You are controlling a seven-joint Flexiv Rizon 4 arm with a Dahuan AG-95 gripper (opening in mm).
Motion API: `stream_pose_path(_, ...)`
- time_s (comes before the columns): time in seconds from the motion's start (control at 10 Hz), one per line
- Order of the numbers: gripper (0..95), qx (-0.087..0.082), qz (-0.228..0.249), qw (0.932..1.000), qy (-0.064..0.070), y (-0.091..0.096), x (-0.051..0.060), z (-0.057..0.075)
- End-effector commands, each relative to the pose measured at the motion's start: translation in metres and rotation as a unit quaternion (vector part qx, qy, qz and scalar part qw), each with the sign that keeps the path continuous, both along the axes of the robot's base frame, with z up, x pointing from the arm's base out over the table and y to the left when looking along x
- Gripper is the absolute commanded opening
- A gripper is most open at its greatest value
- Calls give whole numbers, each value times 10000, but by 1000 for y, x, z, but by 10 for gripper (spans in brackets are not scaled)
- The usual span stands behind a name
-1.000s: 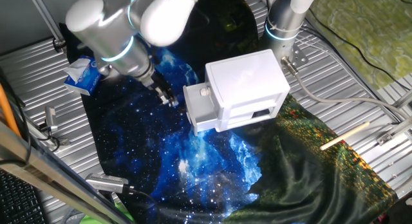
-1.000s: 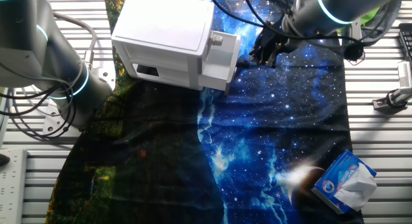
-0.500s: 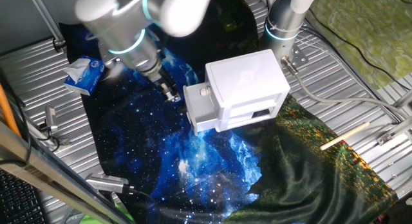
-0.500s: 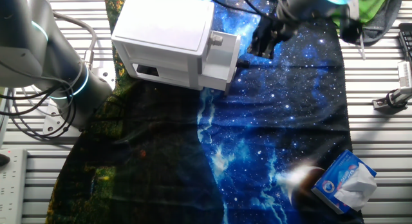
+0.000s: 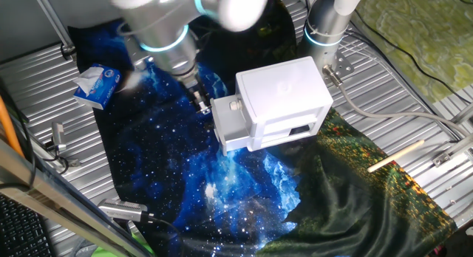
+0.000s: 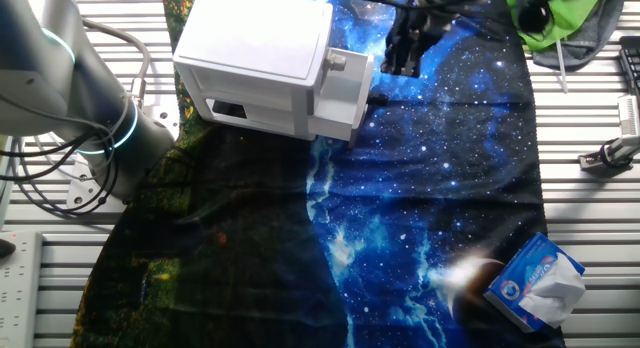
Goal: Grasp the handle and open the drawer
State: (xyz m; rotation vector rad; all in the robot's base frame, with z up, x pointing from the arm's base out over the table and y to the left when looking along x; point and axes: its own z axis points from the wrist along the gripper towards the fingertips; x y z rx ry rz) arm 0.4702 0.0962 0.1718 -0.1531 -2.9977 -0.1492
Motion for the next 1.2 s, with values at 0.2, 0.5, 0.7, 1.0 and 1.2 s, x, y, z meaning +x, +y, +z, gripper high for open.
stream_pose_path(0.2, 0, -89, -176, 9987, -461, 2, -7, 14)
stream_pose_path(0.5, 0, -152, -200, 9967, -776, 5, -16, 26)
stream_pose_path(0.7, 0, -146, -227, 9966, -780, 7, -19, 30)
stream_pose_path(1.0, 0, -110, -171, 9968, -779, 9, -22, 33)
stream_pose_path(1.2, 0, -105, -156, 9969, -770, 10, -23, 33)
